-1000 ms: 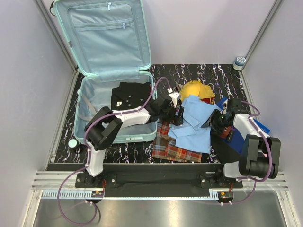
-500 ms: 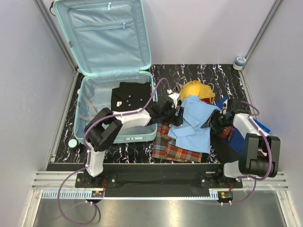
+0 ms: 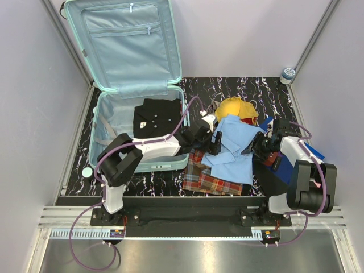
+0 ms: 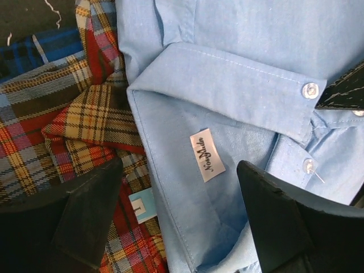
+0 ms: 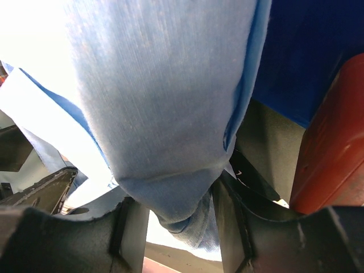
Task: Pack the luggage
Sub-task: Pick up the clothes at the center of the board.
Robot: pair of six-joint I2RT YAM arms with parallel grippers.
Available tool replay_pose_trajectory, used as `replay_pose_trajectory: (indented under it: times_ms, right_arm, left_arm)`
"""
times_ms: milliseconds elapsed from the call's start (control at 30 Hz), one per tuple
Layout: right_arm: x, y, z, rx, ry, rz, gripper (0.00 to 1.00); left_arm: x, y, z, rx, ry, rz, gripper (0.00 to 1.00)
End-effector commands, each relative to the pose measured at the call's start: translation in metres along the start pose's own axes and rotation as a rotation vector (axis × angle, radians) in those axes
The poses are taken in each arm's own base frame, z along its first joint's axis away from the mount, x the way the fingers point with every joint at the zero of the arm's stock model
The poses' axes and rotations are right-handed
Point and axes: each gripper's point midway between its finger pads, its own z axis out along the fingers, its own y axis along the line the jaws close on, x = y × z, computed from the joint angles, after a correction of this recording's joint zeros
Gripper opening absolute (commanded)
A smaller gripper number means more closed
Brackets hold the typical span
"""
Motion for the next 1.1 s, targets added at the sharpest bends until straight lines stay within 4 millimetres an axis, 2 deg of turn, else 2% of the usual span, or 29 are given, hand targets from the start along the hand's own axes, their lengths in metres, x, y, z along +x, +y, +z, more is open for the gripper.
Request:
replay_pose_trajectory:
  times_ms: [0,100,200,367,467,567,667,700,733,800,833,933,1067]
  right_arm:
    - [-0.002,0.009,0.002,-0.055,0.001,-0.023,0.5]
    - [-0.002,0.009,0.001,-0.055,0.0,-0.025,0.5]
    - [-0.002,0.009,0.002,-0.055,0.001,-0.024,0.5]
    - [-0.001,0.009,0.001,-0.055,0.003,-0.02,0.48]
    - [-0.002,0.01,0.001,-0.058,0.001,-0.022,0.47]
    - [-0.001,0.009,0.002,-0.059,0.006,-0.018,0.46]
    - [-0.001,0.01,0.001,-0.061,0.006,-0.019,0.44]
    - [-0.001,0.01,0.001,-0.062,0.006,-0.019,0.42]
    - [-0.001,0.011,0.001,-0.066,0.008,-0.018,0.4]
    - [-0.001,0.013,-0.001,-0.073,0.006,-0.019,0.33]
    - [0.0,0.014,-0.002,-0.076,0.006,-0.016,0.3]
    - [-0.001,0.017,-0.008,-0.072,0.001,-0.016,0.16]
    - [-0.003,0.025,-0.029,-0.067,-0.035,-0.035,0.05]
  left_arm:
    - [-0.016,-0.009,-0.003,0.025,-0.062,-0.02,0.86]
    - [-0.012,-0.01,0.001,0.034,-0.045,-0.026,0.83]
    - [-0.016,-0.016,0.001,0.059,-0.059,-0.028,0.72]
    - [-0.022,-0.031,-0.004,0.107,-0.081,-0.034,0.68]
    - [-0.019,-0.041,-0.004,0.149,-0.07,-0.053,0.61]
    - [-0.011,-0.042,0.002,0.15,-0.051,-0.062,0.56]
    - [-0.004,-0.04,0.007,0.149,-0.028,-0.066,0.45]
    - [-0.004,-0.04,0.008,0.149,-0.028,-0.069,0.39]
    - [-0.006,-0.041,0.007,0.152,-0.033,-0.067,0.27]
    - [-0.009,-0.044,0.005,0.163,-0.044,-0.054,0.15]
    - [-0.01,-0.046,0.004,0.169,-0.051,-0.044,0.0]
    - [-0.02,-0.053,-0.005,0.194,-0.078,-0.005,0.0]
    - [-0.039,-0.055,-0.024,0.18,-0.149,0.036,0.0]
